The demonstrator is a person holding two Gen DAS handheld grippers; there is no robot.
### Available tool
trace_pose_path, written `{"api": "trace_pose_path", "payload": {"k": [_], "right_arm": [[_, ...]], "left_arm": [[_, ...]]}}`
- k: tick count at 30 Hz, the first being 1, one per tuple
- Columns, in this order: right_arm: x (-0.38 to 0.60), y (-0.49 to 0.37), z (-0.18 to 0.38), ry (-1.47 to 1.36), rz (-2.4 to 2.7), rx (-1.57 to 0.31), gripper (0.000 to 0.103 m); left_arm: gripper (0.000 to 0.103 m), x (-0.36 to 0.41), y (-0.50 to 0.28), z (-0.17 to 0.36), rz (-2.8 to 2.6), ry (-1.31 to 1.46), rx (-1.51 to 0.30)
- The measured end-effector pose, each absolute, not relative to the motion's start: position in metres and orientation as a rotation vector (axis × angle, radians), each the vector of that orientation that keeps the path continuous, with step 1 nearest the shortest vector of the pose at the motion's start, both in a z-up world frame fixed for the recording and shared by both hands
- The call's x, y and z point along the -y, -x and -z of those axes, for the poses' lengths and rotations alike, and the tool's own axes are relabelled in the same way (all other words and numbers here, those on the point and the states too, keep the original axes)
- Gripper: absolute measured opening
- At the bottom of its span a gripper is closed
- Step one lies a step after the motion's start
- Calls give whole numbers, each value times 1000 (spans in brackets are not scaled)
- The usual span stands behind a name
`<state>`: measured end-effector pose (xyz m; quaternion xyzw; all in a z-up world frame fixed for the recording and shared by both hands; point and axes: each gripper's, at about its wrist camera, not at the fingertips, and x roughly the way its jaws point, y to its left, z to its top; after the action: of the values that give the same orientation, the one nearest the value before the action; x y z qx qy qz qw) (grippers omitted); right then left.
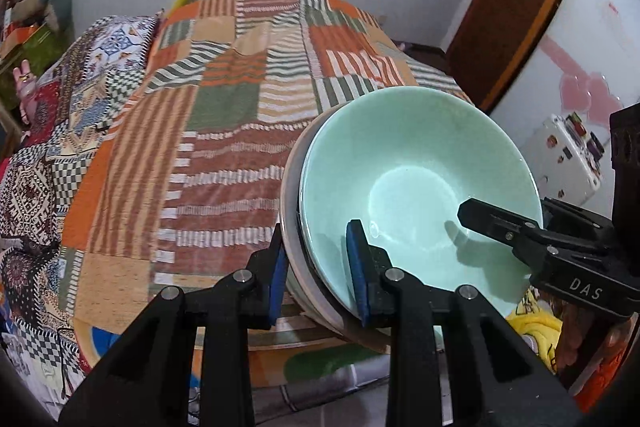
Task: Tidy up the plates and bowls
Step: 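Open the right gripper and pull it back from the bowl rim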
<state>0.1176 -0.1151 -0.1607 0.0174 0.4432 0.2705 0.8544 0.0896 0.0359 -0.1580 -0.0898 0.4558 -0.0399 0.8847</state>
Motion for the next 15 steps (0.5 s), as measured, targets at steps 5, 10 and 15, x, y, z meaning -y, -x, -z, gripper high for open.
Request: {"api": "trace_pose_path", "payload": {"k": [5, 10, 15], "right_arm": [[125, -117, 170, -61, -550, -955, 42], [131, -121, 180, -77, -539, -978, 42], [131, -123, 192, -81, -535, -1006, 42]], "left_arm": [[28, -26, -97, 172, 94, 166, -985], [28, -24, -106, 189, 98, 167, -1032], [28, -24, -110, 198, 95, 170, -1050]]}}
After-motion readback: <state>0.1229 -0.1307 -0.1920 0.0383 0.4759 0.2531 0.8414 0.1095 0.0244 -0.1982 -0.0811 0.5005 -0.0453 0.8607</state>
